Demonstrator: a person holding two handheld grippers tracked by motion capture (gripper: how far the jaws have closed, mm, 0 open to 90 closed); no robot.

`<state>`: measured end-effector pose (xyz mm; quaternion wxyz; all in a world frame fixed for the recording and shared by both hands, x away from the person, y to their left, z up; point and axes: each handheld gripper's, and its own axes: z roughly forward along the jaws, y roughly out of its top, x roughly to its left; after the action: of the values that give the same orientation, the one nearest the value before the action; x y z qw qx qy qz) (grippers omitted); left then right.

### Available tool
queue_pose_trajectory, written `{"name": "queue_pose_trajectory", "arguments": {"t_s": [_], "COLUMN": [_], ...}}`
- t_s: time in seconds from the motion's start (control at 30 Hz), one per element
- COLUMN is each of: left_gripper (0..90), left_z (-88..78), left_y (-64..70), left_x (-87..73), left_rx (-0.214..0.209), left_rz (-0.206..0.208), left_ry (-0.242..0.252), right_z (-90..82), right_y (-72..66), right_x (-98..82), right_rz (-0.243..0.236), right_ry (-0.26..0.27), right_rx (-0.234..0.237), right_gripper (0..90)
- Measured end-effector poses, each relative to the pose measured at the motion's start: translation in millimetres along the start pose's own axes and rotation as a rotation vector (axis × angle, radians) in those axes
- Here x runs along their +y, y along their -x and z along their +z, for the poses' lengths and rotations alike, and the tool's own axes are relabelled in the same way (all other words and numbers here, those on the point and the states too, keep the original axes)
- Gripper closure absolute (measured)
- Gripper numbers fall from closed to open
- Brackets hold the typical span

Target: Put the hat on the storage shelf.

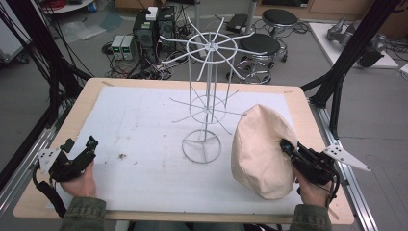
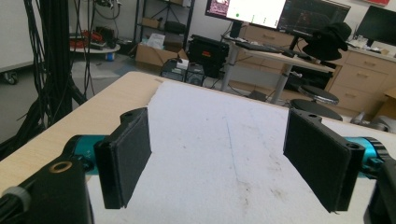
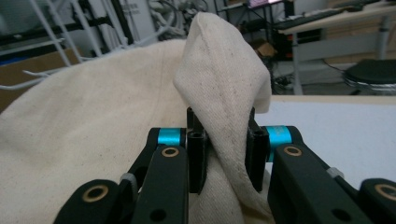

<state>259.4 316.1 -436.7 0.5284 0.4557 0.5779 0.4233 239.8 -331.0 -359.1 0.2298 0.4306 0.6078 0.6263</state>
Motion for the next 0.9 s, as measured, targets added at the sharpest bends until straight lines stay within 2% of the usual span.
{"name": "queue_pose_trajectory", "arguments": {"t_s": [0.17, 0.27, 0.3, 0.63, 0.77, 0.9], "left_gripper": [23.3, 23.3, 23.3, 23.3, 23.3, 23.3], "left_z": [0.0, 0.6, 0.8, 0.7, 0.9, 0.7], "left_y": [1.3, 1.8, 1.8, 2.1, 3.0, 3.3], "left_x": [-0.4, -0.8, -0.9, -1.2, -1.6, -1.6], "left_rx": [-0.003, -0.004, -0.005, -0.005, -0.006, -0.007], "left_rz": [0.002, -0.002, -0.002, 0.001, 0.001, 0.003], "left_ry": [-0.005, -0.004, -0.004, -0.007, -0.007, -0.009], "right_z": [-2.3, -0.7, -0.4, 3.0, 5.0, 7.7], "right_y": [-4.6, -7.3, -8.8, -10.2, -11.3, -15.4], "right_x": [11.5, 16.7, 18.3, 37.8, 46.9, 56.7], "right_rz": [-0.019, -0.04, -0.032, -0.062, -0.073, -0.086], "right_ry": [0.013, 0.022, 0.022, 0.084, 0.125, 0.152], "right_rx": [0.071, 0.092, 0.107, 0.163, 0.186, 0.192], "right_gripper": [76.3, 76.3, 76.2, 76.2, 76.1, 76.0]}}
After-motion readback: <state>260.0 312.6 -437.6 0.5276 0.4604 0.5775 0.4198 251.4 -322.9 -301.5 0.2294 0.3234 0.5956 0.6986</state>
